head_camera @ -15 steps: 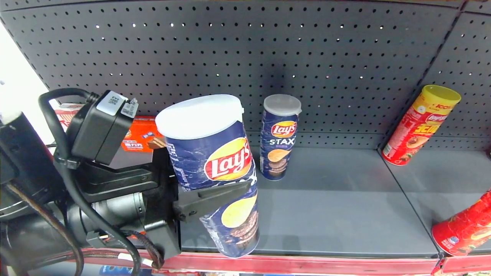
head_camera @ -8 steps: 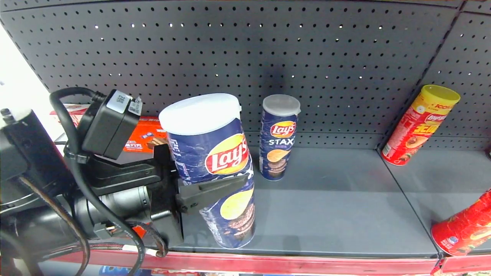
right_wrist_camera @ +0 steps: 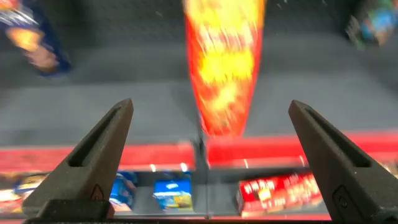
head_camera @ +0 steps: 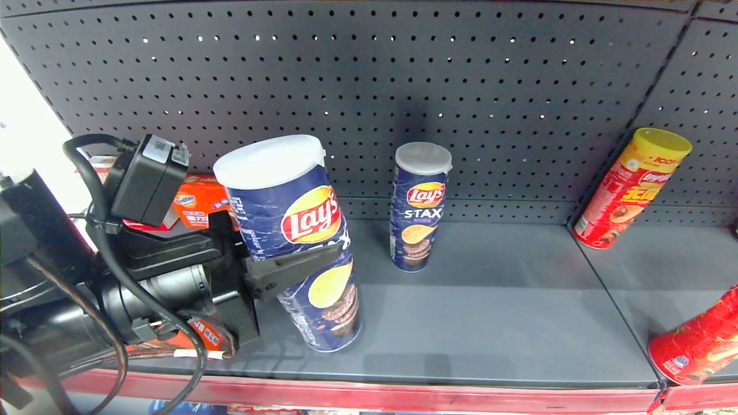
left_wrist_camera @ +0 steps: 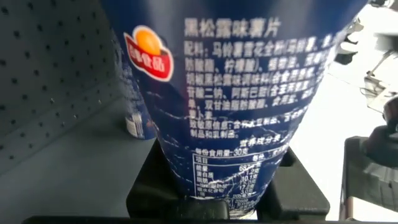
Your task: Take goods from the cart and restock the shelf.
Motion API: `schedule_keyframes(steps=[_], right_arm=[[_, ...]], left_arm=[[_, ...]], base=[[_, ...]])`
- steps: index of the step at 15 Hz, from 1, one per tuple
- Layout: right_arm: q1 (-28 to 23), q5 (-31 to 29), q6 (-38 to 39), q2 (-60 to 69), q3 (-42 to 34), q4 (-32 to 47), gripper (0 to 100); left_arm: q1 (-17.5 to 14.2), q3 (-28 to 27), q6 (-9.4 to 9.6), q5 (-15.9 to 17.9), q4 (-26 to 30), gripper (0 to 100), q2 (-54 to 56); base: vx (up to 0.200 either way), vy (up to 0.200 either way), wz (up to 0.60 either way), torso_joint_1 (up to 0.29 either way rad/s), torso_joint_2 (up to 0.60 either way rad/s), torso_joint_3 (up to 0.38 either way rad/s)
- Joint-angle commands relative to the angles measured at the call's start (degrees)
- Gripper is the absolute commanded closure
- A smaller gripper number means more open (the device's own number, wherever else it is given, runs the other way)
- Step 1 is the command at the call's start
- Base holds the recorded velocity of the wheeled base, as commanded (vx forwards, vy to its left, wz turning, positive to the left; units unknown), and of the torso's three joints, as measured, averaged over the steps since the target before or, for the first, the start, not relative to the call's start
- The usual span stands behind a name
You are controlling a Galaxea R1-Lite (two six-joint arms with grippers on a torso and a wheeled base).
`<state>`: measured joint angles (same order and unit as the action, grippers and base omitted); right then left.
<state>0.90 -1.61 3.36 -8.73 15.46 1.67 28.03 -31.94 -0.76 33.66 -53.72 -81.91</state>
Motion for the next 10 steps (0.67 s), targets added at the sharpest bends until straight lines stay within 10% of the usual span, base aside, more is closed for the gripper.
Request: schedule_keyframes(steps=[1, 10], right_arm=[[4.3, 1.8, -3.9, -11.8, 9.4, 1.1, 0], [14.0, 12.8, -5.2, -30.4, 25.4, 1.1, 0]], left_arm=[[-0.2, 1.5, -0.04, 0.0, -0.1, 100, 0.2], [-0.3, 4.5, -2.32, -0.3, -0.1, 100, 2.5]], base=[[0.000, 0.000, 0.00, 0.000, 0.00, 0.000], [0.000, 0.000, 0.00, 0.000, 0.00, 0.000]])
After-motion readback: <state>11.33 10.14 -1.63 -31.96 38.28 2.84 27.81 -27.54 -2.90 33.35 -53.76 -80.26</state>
